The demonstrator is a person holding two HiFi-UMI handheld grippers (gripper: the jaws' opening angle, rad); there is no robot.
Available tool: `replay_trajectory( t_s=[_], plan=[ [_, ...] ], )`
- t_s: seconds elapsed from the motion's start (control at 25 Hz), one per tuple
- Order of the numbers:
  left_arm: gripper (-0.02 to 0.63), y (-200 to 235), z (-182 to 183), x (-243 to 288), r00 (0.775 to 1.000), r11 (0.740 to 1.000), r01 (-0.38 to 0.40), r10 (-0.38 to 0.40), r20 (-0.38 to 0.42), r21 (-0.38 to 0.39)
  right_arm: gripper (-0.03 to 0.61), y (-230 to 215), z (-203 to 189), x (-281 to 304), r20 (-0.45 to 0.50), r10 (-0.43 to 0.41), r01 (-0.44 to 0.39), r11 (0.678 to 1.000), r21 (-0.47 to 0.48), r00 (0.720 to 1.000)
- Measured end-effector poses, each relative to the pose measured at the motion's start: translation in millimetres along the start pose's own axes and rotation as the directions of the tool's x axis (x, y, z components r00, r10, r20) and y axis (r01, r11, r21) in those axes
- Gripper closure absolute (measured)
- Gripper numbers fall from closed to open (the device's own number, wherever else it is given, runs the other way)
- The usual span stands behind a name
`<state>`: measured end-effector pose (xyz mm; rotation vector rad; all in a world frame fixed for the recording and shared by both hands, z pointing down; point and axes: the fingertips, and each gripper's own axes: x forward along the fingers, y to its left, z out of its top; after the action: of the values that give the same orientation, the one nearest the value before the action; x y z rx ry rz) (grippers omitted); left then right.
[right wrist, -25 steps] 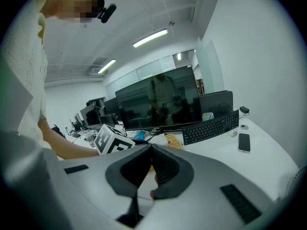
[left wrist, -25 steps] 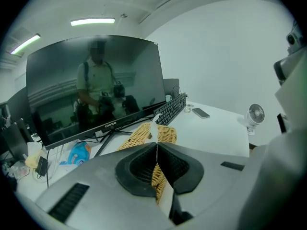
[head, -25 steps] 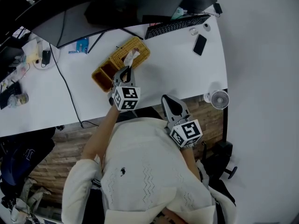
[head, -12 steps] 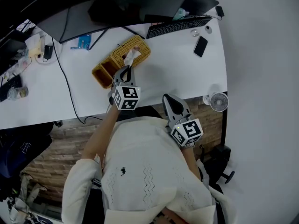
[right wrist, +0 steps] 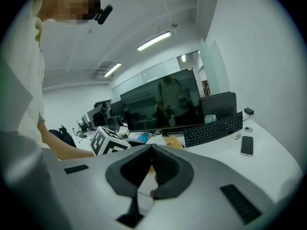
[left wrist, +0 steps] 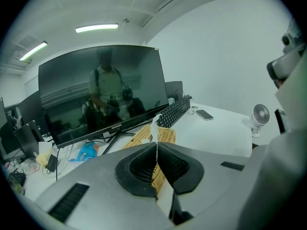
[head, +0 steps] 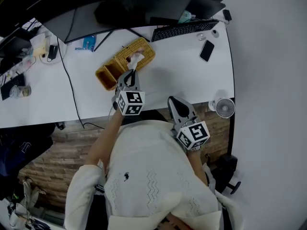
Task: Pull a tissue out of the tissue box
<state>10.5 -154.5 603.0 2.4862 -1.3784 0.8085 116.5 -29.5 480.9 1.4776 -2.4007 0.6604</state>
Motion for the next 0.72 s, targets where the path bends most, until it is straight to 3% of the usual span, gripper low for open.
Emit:
replay_trajectory(
  t_s=[0.72],
  plan=[
    [0.601, -16, 3, -28, 0.998, 0.998, -0.041, 0.042, 0.039, -0.036, 0.577, -10, 2, -5, 0.023, 0.083, -0.082, 0.996, -0.024, 0.996]
  ],
)
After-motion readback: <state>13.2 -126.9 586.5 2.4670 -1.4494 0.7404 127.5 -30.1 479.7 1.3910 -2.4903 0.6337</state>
